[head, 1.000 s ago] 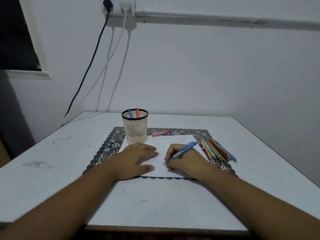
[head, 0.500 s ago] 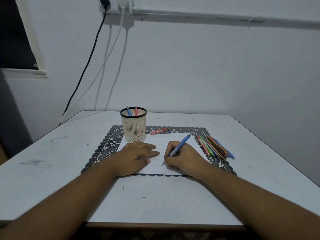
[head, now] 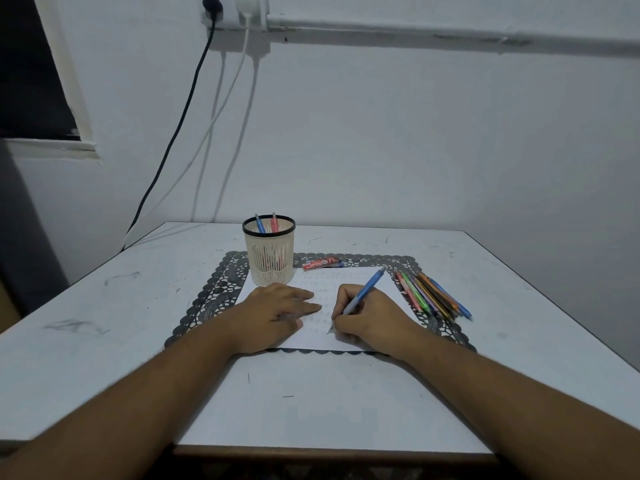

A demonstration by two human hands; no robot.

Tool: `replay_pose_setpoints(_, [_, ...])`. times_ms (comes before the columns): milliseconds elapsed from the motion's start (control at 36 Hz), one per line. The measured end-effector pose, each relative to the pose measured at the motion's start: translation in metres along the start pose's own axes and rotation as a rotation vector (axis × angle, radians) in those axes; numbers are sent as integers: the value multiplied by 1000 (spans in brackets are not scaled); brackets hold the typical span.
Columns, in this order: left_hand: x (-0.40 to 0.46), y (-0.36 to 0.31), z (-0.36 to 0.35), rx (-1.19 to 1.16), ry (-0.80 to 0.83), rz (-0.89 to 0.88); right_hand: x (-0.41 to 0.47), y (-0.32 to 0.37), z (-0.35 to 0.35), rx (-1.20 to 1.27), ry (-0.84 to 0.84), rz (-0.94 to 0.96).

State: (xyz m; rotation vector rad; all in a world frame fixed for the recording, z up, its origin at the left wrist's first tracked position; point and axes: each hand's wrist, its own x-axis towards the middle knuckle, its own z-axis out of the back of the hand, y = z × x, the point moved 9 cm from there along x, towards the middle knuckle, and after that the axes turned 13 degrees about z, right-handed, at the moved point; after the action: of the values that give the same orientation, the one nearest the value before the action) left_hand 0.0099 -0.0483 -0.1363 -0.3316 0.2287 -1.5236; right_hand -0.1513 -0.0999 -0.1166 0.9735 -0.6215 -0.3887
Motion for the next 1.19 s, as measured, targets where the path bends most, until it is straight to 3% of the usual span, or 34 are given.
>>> replay_pose_setpoints(556, [2,2,-2,10,-13,-14,-2,7,-2,-23,13,-9])
replay_pose_setpoints(694, [2,3,-3,15,-19,-24,-4,6,9,34,-62,-2])
replay_pose_setpoints(1194, [0,1,-1,5,-16,-20,-4,6,9,-71,-57,-2])
